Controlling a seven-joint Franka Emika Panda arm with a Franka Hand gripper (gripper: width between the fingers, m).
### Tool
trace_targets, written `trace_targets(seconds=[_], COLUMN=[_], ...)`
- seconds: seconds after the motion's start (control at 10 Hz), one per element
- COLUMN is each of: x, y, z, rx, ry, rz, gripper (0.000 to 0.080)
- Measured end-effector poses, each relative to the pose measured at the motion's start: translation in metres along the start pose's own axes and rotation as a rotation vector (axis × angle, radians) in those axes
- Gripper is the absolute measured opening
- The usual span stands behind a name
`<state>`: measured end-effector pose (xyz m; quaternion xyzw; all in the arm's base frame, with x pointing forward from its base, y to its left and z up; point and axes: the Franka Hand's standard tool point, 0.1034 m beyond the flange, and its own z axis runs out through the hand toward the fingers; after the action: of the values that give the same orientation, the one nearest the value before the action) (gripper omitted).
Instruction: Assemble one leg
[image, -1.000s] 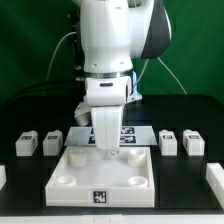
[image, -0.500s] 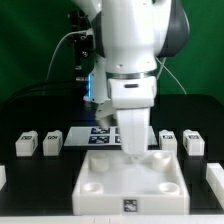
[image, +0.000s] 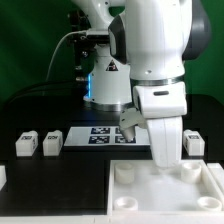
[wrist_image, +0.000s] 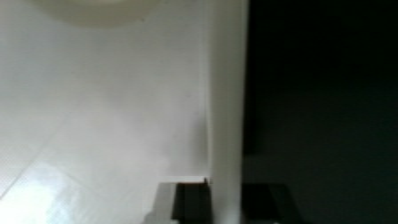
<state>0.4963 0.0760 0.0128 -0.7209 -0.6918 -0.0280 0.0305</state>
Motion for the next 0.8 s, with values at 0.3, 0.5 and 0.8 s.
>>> trace_targets(seconds=[0.3, 0.5, 0.8], x=[0.0013, 0.0009, 0.0001], y=[0.0004, 0.0005, 0.0005], z=[0.0001, 0.0000, 0.0001], rx=[-0.001, -0.001, -0.001], ry=[0.011, 0.012, 0.011], rz=[-0.026, -0.022, -0.021], gripper=[0.0060, 0.0061, 0.0427])
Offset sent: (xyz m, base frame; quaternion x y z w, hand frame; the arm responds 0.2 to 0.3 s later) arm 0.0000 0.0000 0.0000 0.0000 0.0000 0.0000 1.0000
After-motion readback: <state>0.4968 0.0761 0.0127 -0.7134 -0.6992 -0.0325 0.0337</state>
